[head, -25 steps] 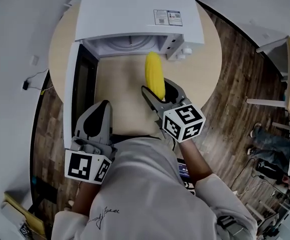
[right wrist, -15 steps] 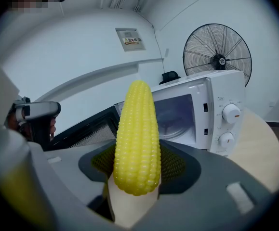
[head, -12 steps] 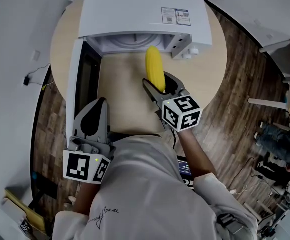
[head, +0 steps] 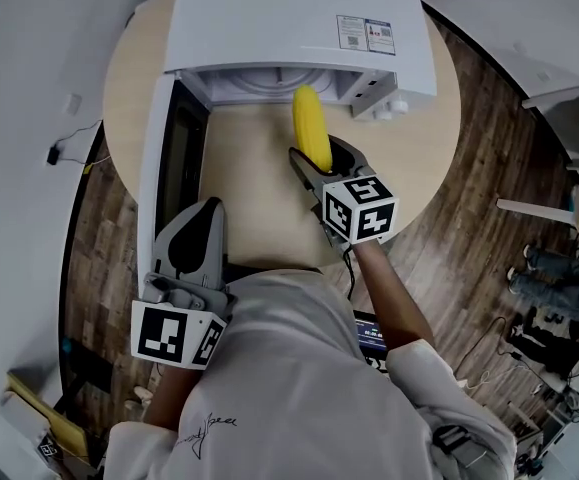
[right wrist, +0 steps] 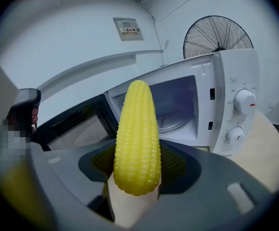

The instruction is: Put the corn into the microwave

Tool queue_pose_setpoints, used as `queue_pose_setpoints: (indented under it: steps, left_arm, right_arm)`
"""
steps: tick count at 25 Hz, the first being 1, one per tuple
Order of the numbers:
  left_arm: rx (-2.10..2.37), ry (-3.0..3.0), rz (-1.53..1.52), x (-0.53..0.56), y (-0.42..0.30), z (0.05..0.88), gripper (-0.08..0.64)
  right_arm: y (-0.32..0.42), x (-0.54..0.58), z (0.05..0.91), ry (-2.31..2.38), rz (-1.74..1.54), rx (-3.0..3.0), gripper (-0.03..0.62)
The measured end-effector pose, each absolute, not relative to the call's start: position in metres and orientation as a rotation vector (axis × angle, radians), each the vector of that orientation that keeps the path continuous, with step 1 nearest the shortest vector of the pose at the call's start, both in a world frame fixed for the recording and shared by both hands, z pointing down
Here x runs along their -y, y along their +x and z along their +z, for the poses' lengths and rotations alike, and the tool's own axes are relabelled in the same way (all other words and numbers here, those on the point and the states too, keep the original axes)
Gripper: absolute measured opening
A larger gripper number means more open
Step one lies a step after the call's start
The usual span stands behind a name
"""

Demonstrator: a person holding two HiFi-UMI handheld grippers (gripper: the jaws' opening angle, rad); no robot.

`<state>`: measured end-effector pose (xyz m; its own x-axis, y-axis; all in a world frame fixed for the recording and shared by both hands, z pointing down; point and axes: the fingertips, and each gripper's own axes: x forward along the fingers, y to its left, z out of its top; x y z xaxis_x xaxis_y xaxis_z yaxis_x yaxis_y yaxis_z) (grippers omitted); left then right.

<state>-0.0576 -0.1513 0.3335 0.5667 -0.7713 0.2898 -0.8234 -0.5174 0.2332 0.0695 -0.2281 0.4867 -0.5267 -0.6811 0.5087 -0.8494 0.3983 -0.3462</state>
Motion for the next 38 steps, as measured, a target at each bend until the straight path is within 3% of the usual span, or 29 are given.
queue_pose_setpoints:
  steps: [38]
  left_arm:
    - [1.349,2.413,0.227,0.17,-0.079,0.342,-0.012]
  right_arm:
    - [0.04,0.326,0.559,1.177,0.714,2.153,0.259]
